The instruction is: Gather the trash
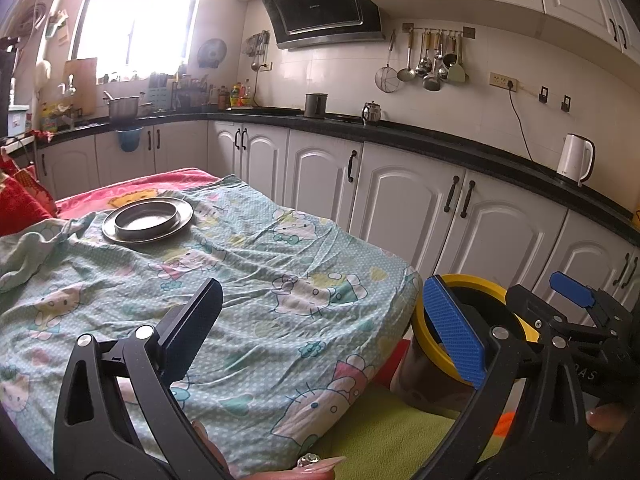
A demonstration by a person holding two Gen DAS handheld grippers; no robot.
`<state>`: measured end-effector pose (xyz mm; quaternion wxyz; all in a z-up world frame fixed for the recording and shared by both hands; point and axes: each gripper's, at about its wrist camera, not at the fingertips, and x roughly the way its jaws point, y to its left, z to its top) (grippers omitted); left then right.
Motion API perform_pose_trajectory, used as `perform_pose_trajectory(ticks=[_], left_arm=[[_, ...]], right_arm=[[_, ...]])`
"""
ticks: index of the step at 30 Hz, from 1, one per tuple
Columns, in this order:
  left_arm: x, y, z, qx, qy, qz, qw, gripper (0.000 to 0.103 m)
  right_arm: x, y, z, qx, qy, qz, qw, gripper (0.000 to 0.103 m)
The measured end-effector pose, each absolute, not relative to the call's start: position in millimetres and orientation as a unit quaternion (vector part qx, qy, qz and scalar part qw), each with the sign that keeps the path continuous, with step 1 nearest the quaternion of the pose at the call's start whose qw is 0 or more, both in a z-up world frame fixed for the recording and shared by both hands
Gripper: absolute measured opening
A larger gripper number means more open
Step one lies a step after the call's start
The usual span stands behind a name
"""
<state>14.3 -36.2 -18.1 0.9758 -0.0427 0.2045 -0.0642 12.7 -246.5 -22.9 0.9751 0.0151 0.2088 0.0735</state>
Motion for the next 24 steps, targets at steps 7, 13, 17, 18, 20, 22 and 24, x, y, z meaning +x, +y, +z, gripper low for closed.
perform_pose_trajectory(ticks=[7,13,17,18,20,22,24], left_arm=[[14.1,-35.2,-18.3,-0.043,0.205,-0.064,0.976,0.092],[14.2,-35.0,-18.0,-0.043,0.205,-0.064,0.976,0.092],[14.5,-34.8,-17.7,-0.044,0.206,-0.065,0.976,0.092],[14.3,-35.0,-18.0,-0.045,0.206,-0.065,0.975,0.092],[13.9,-34.5,-19.5,-0.045,0.207,-0.065,0.975,0.092],[13.3,-34.1,-20.1,-0.046,0.207,-0.064,0.975,0.092],[11.8,-34.1,-21.5,-0.046,0.208,-0.063,0.975,0.092]], right_arm=[[12.8,-246.9,-22.4,0.015,0.209,0.074,0.975,0.097],[13.1,-247.1,-22.3,0.015,0.209,0.074,0.975,0.097],[13.2,-247.2,-22.1,0.015,0.209,0.074,0.975,0.097],[13.2,-247.0,-22.0,0.014,0.209,0.074,0.975,0.097],[13.3,-247.3,-21.9,0.015,0.209,0.074,0.975,0.097],[13.4,-247.3,-21.8,0.015,0.210,0.074,0.975,0.097],[13.0,-247.7,-22.7,0.015,0.210,0.073,0.975,0.097]])
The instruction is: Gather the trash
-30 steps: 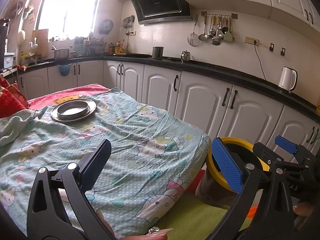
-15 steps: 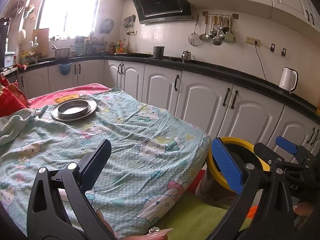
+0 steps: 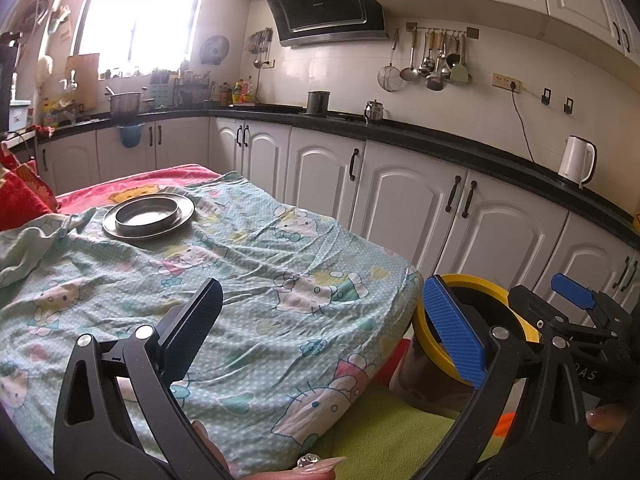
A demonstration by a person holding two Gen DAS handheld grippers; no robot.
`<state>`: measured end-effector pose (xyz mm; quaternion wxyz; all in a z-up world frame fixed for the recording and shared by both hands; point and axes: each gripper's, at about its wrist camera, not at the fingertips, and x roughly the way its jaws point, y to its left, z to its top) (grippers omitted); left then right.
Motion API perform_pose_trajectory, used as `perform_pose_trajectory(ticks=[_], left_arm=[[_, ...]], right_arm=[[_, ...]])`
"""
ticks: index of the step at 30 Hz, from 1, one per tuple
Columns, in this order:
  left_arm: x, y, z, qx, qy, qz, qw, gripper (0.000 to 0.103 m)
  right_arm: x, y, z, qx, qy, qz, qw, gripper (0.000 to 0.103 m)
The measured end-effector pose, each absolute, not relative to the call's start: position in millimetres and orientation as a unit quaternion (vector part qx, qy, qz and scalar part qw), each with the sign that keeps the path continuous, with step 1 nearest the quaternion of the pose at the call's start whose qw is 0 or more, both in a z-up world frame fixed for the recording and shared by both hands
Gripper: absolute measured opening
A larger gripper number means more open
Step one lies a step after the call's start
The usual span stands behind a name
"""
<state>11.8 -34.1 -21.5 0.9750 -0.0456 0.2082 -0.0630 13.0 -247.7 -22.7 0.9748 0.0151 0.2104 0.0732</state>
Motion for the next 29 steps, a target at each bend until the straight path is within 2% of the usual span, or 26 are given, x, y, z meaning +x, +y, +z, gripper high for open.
perform_pose_trajectory(ticks=[15,20,25,29], left_arm=[[16.0,-33.6,-26.8,-0.049,0.220,-0.060,0.972,0.092],[17.3,-11.5,-28.2,-0.073,0.242,-0.032,0.967,0.092],[5.4,82.4,-29.7,-0.108,0.265,0.097,0.953,0.092],[-19.4,197.1,-38.9,-0.126,0.286,0.271,0.911,0.092]], right_arm=[[14.4,-253.3,-27.2,0.016,0.218,0.073,0.973,0.097],[20.1,-251.1,-25.7,0.015,0.229,0.076,0.970,0.097],[47.3,-201.1,-6.0,0.016,0.238,0.141,0.961,0.097],[75.9,-78.9,-2.6,-0.012,0.288,0.280,0.916,0.097]])
